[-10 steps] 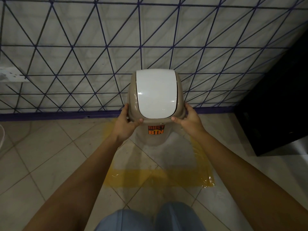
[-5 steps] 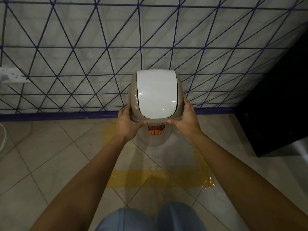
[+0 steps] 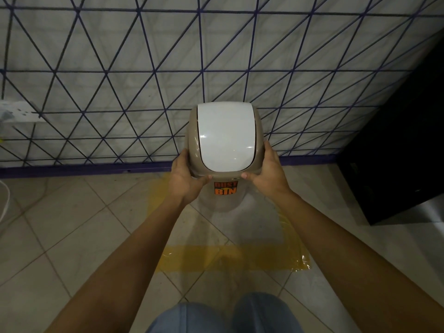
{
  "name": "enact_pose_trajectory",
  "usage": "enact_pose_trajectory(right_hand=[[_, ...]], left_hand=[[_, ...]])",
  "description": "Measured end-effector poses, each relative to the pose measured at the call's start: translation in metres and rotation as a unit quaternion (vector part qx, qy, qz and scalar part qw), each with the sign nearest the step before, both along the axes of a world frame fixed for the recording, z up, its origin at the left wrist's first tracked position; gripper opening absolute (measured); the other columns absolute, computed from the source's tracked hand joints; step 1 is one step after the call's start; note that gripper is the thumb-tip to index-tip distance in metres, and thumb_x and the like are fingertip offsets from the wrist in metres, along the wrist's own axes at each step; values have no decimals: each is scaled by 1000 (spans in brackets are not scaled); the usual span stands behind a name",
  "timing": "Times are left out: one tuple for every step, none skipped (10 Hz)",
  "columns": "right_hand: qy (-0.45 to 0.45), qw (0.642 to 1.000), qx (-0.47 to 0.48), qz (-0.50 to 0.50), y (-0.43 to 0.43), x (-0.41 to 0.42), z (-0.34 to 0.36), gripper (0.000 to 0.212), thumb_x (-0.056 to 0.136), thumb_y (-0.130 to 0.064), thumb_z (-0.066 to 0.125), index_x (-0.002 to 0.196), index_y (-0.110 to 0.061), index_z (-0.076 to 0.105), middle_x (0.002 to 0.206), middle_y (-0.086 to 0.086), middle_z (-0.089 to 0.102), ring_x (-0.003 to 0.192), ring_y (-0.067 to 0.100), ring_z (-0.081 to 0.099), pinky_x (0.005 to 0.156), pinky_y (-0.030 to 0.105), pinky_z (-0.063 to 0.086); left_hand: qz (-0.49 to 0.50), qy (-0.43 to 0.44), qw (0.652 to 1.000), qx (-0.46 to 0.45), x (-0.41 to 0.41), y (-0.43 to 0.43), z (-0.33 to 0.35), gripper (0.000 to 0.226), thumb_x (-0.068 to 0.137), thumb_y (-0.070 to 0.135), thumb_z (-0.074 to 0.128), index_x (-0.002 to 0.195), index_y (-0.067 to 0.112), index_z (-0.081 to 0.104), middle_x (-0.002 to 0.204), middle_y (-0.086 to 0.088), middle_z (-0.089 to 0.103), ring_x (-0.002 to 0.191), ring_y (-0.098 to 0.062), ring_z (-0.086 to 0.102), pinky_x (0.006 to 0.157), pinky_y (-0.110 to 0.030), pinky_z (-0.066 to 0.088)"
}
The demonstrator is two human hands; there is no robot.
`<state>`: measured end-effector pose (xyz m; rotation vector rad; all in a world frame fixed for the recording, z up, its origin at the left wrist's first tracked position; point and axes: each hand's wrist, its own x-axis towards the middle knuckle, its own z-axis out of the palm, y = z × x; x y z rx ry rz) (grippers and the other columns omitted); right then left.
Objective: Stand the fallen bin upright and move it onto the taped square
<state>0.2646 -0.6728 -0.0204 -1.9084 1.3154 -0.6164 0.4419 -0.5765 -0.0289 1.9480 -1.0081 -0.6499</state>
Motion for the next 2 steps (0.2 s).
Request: enact_pose_trajectory(right_hand=[[11,1000,9,-9,5,-1,6,109,68,-23,80,148,-14,7,153,8,20,141,24,18,115,43,22],[11,999,42,-30,14,-5,26,105,71,-30,77,148,-16,6,154,8,18,142,24,15,112,40,21]], left_hand=[[15,-13,1000,-1,-2,3,6,93,68,24,80,143,18,26,145,-7,35,133,-22,35,107,-36,34],[24,-44,999,10,-7,11,28,93,67,29,80,142,17,27,144,-8,37,132,-23,35,103,-34,33]])
